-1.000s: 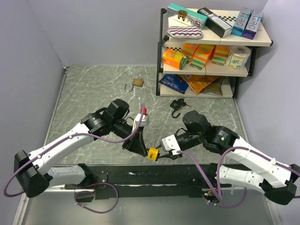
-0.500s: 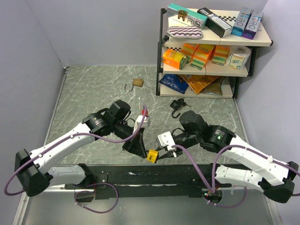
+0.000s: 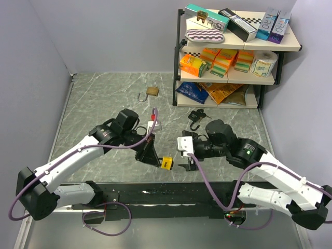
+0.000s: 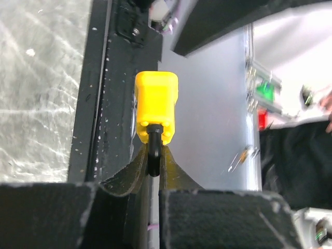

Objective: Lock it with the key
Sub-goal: Adjust the lock, then place the lock at the center of the board.

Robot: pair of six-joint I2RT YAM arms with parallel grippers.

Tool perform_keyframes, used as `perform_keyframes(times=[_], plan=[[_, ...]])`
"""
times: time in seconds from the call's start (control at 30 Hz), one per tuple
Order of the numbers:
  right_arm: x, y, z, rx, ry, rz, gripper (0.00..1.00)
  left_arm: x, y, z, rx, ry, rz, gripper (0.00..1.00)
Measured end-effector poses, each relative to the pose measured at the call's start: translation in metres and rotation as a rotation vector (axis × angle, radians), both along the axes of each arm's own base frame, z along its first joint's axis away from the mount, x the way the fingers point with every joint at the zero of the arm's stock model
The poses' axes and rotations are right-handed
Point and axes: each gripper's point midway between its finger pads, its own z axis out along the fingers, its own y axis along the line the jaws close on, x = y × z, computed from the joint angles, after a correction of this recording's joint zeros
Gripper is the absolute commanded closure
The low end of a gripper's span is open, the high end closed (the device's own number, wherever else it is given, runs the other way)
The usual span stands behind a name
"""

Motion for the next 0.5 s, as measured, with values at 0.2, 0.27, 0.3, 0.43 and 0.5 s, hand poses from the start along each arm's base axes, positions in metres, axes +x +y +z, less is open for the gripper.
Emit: perform_keyframes(times=[0.2, 0.27, 0.3, 0.43, 0.5], plan=[[0.013, 0.003, -0.015, -0.088, 0.056, -0.053, 0.07, 0.025, -0.009, -0.007, 0.042, 0.17, 0.162, 0.99], [0.017, 0.006, -0.022, -0.113, 0.069, -0.065, 0.07, 0.034, -0.013, -0.01, 0.054, 0.225, 0.202, 0.99], [0.019, 0.007, -0.025, -0.121, 0.071, -0.067, 0.07, 0.036, -0.015, -0.01, 0.056, 0.242, 0.214, 0.99], [0.023, 0.015, -0.031, -0.149, 0.077, -0.067, 0.1, 0.041, -0.02, -0.007, 0.054, 0.297, 0.243, 0.99], [0.026, 0.021, -0.032, -0.158, 0.07, -0.062, 0.12, 0.043, -0.022, -0.005, 0.05, 0.316, 0.252, 0.99]])
